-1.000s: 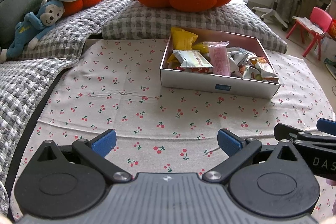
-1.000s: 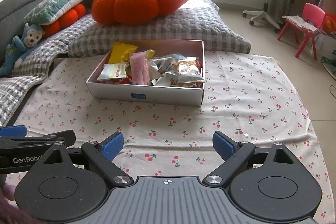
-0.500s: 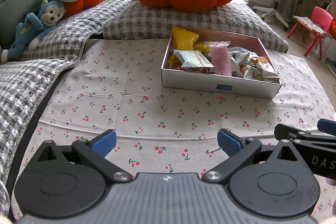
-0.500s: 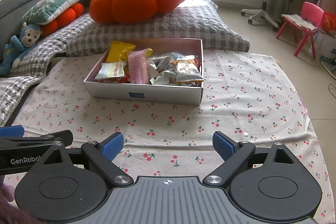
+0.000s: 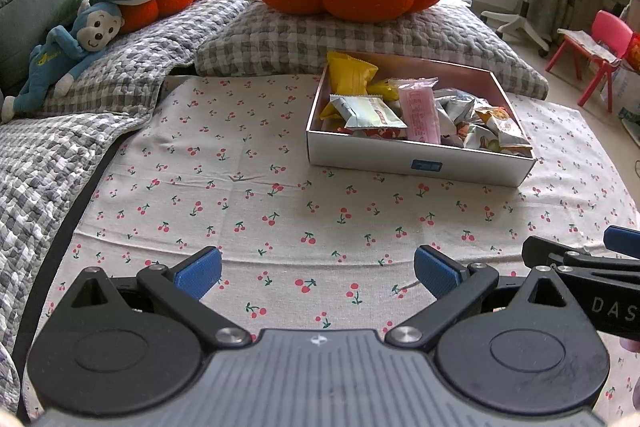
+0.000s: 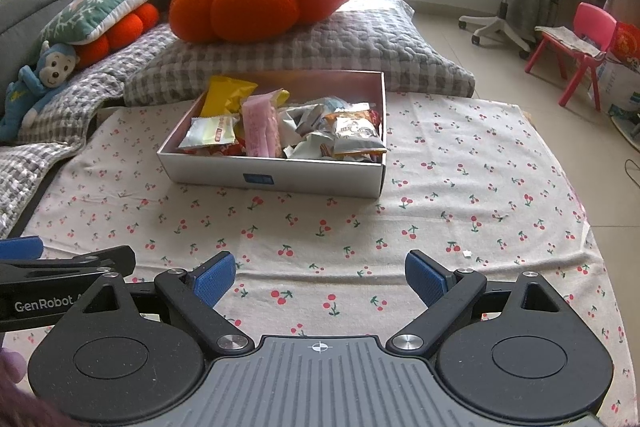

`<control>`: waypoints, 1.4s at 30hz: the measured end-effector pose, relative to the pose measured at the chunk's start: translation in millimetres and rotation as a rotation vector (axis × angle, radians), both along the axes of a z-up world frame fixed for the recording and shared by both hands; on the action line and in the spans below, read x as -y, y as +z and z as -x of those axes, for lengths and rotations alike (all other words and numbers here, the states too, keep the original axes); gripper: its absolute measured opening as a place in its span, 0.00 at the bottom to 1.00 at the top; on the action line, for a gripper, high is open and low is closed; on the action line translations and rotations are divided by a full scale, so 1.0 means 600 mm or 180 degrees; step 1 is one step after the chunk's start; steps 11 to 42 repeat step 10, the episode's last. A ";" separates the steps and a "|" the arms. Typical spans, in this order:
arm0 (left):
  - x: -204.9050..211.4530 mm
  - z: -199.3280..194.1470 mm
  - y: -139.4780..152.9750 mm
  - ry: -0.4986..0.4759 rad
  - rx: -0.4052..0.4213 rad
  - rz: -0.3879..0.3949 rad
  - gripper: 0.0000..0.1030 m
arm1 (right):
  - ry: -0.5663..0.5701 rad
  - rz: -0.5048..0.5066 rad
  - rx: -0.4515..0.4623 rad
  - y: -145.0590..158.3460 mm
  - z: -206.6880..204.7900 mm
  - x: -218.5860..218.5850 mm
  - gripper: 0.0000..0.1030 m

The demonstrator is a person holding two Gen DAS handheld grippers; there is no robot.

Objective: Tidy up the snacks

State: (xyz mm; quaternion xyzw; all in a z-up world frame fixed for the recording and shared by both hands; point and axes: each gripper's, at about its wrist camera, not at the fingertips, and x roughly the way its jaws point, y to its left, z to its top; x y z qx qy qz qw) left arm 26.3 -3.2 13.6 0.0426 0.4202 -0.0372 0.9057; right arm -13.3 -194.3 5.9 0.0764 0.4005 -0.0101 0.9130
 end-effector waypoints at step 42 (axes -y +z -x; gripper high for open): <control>-0.001 0.001 -0.001 -0.0021 0.0001 -0.0016 1.00 | 0.0012 0.0015 -0.0016 -0.005 0.003 0.000 0.91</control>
